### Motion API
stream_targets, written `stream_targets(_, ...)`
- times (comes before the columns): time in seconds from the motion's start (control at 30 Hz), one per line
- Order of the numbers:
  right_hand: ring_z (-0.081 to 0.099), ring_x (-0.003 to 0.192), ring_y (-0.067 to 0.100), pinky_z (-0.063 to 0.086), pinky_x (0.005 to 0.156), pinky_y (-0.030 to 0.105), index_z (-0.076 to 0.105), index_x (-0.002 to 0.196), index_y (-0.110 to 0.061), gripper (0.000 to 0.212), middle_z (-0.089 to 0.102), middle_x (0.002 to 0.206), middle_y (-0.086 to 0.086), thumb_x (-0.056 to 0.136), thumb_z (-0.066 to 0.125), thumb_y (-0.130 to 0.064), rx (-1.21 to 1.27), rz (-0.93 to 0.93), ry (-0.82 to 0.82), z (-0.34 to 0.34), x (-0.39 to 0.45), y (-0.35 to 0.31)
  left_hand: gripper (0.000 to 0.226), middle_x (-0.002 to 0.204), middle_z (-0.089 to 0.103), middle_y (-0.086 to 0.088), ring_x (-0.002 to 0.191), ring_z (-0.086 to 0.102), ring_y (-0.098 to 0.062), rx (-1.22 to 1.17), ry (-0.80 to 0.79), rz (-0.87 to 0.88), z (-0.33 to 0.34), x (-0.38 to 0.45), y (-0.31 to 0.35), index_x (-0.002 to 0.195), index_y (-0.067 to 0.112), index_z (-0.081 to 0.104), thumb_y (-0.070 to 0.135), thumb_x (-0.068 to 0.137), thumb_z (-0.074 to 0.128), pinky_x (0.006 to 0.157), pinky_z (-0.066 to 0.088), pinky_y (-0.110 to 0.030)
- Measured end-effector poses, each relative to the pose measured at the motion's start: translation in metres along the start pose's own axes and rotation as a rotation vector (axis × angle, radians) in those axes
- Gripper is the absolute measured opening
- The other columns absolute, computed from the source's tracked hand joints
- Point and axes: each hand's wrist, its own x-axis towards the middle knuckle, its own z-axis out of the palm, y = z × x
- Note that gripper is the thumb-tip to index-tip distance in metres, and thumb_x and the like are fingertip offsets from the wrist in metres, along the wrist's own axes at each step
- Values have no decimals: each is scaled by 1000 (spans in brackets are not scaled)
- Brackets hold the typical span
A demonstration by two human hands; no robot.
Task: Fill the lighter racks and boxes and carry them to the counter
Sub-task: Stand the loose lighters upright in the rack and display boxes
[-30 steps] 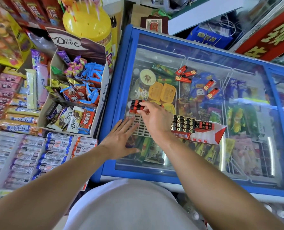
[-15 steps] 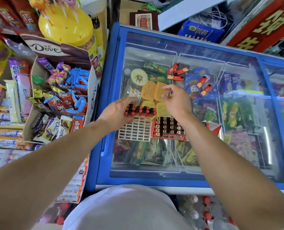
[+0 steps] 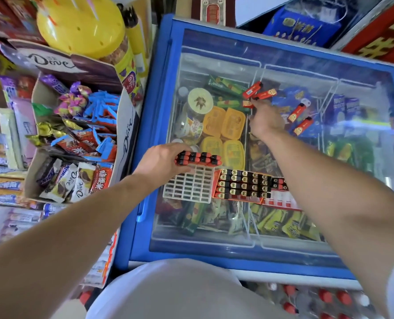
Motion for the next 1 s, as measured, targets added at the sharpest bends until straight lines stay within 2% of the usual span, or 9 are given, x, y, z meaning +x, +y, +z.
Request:
stream_targets(0.17, 61, 106, 28, 48, 82, 35, 69, 111, -24, 18, 60, 126, 10, 93, 68, -28, 88, 102, -29, 4, 8, 4, 46, 88, 65, 11, 76, 63, -13, -41, 4, -17, 1, 1, 4, 108, 19, 69, 43, 73, 88, 73, 55, -35)
stream_targets(0.27, 61, 79, 21, 41, 72, 29, 70, 95, -14, 26, 66, 102, 8, 91, 71, -40, 206, 180, -205, 0, 0, 7, 45, 87, 60, 17, 76, 60, -7, -37, -3, -29, -1, 3, 7, 106, 20, 68, 42, 73, 88, 75, 54, -32)
stream_targets(0.37, 63, 82, 19, 39, 65, 29, 68, 93, -17, 24, 66, 89, -2, 89, 73, -40, 312, 99, -134, -14, -18, 0, 52, 99, 65, 13, 87, 64, -10, -35, -10, -40, -2, 2, 9, 116, 23, 66, 42, 73, 88, 85, 56, -36)
stream_targets(0.43, 63, 82, 10, 39, 62, 26, 68, 95, -21, 23, 65, 87, -10, 85, 78, -39, 437, 6, -53, -33, -43, -14, 70, 121, 65, 11, 107, 64, -12, -47, -24, -54, -3, 1, 9, 132, 28, 58, 45, 71, 88, 97, 54, -37)
stream_targets(0.63, 56, 71, -8, 41, 63, 16, 73, 110, -27, 30, 65, 91, -17, 85, 74, -44, 503, -273, -95, -66, -139, -52, 108, 153, 44, 6, 142, 40, -14, -44, 27, -102, -1, -16, 3, 157, 35, 24, 48, 72, 89, 115, 39, -37)
stream_targets(0.77, 59, 97, 4, 44, 86, 28, 67, 120, -20, 40, 63, 111, -14, 95, 61, -51, 397, -373, -180, -63, -180, -66, 119, 166, 24, 1, 153, 22, -17, -54, 89, -174, 12, -40, -6, 162, 29, 3, 56, 78, 82, 123, 26, -38)
stream_targets(0.83, 61, 76, 5, 48, 68, 26, 63, 115, -25, 27, 67, 94, -14, 97, 61, -45, 330, -406, -158, -55, -188, -71, 123, 170, 12, -1, 156, 10, -16, -12, 73, -217, 21, -55, -12, 162, 26, -7, 60, 80, 78, 126, 18, -40)
stream_targets(0.9, 47, 55, -5, 37, 50, 22, 57, 116, -30, 22, 58, 72, -17, 98, 60, -44, 177, -425, -98, -44, -191, -76, 124, 170, -6, 0, 154, -12, -9, 35, 31, -193, 32, -68, -18, 161, 19, -15, 63, 83, 72, 128, 6, -41)
stream_targets(1.0, 46, 53, -2, 29, 47, 21, 58, 115, -32, 21, 48, 61, -18, 98, 60, -43, 43, -418, 13, -28, -193, -82, 115, 168, -21, -1, 149, -34, -15, 176, -48, -98, 48, -82, -28, 158, 13, -23, 74, 90, 47, 127, -4, -47)
